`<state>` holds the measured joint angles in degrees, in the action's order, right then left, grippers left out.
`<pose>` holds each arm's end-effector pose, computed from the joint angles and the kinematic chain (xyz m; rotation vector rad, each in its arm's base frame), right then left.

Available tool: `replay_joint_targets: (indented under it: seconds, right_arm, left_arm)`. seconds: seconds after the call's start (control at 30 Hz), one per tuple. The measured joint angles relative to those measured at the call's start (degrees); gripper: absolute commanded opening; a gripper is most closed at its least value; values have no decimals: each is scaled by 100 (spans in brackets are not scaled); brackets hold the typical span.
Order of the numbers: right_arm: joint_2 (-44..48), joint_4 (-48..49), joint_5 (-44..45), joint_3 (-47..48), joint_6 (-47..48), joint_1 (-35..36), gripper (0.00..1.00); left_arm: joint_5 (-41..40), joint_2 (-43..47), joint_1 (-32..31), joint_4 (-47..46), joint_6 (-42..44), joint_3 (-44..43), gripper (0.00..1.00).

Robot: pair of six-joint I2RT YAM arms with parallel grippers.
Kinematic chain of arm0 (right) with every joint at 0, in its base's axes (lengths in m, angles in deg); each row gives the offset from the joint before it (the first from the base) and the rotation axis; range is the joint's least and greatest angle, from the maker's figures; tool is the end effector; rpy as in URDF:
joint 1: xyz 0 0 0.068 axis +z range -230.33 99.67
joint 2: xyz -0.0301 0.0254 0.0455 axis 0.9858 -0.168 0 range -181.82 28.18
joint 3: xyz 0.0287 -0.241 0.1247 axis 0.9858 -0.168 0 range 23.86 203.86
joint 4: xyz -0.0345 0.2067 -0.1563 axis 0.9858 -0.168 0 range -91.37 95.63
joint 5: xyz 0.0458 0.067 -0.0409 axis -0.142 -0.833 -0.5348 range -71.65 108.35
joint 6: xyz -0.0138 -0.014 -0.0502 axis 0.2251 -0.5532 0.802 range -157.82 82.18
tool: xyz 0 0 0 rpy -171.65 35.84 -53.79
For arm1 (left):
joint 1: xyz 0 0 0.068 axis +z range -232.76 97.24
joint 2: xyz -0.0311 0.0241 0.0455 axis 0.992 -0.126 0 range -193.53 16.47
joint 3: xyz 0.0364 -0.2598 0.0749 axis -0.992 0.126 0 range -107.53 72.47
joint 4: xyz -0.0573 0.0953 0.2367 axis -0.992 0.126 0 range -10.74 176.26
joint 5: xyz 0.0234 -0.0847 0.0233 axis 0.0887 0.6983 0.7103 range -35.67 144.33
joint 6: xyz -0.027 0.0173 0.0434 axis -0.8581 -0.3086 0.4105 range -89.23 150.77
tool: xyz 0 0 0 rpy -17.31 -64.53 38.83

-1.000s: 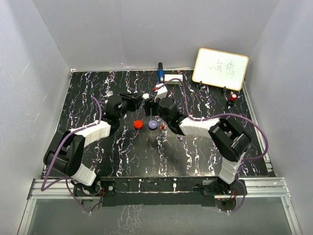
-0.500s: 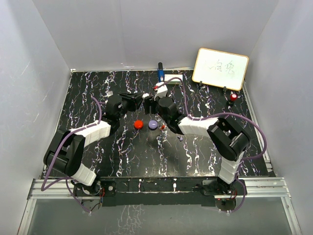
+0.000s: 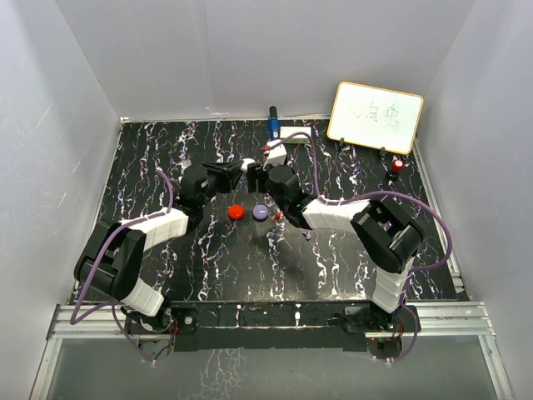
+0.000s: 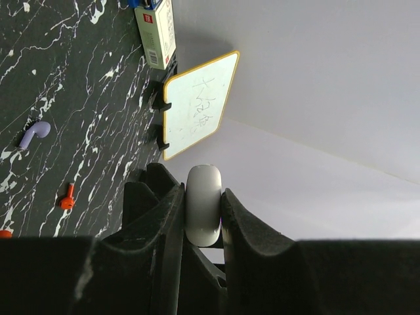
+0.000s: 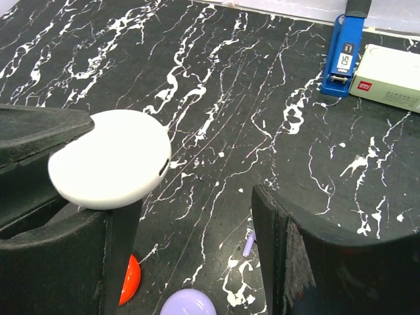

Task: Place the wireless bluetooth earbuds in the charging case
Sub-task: Close the charging case, then place the charging case at the center of the board.

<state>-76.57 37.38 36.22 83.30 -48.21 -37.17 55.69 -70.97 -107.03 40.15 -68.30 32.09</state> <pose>0.3044 0.2705 0.2115 -0.2937 1.7887 0.3856 0.2984 -0.1354 0.2235 -1.1975 1.6005 -1.5422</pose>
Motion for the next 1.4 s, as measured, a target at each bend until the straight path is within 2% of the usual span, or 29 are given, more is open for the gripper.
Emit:
replay_joint_targets:
  seconds: [0.27,0.47,0.63,0.8,0.93,1.27,1.4]
  right_arm:
    - [109,-179,192,-125,-68,-9,71]
    - [1241,-986,382,-669,-398,-170,75]
    - [1871,-1812,385,-553,-627,-378,79]
    - [1775,-2990,-127,90,-758,-577,79]
    - [1727,-3528,-503,236,-824,-660,79]
    - [1729,-3943,-1154,11,-1056,-728,78]
    - [1727,-3987,-1394,-20,-1126,-728,78]
  left_arm:
    - [0,0,37,-20,-22,85,0]
    - [151,-59,409,181,358,48,0]
    - [295,-680,802,367,894,-295,0]
    - [481,-1676,1043,546,1587,-933,0]
    - [723,-2253,1191,619,1969,-1335,0]
    - [1088,-2704,1333,752,2645,-1978,0]
    - [1185,-2826,1368,820,2833,-2081,8]
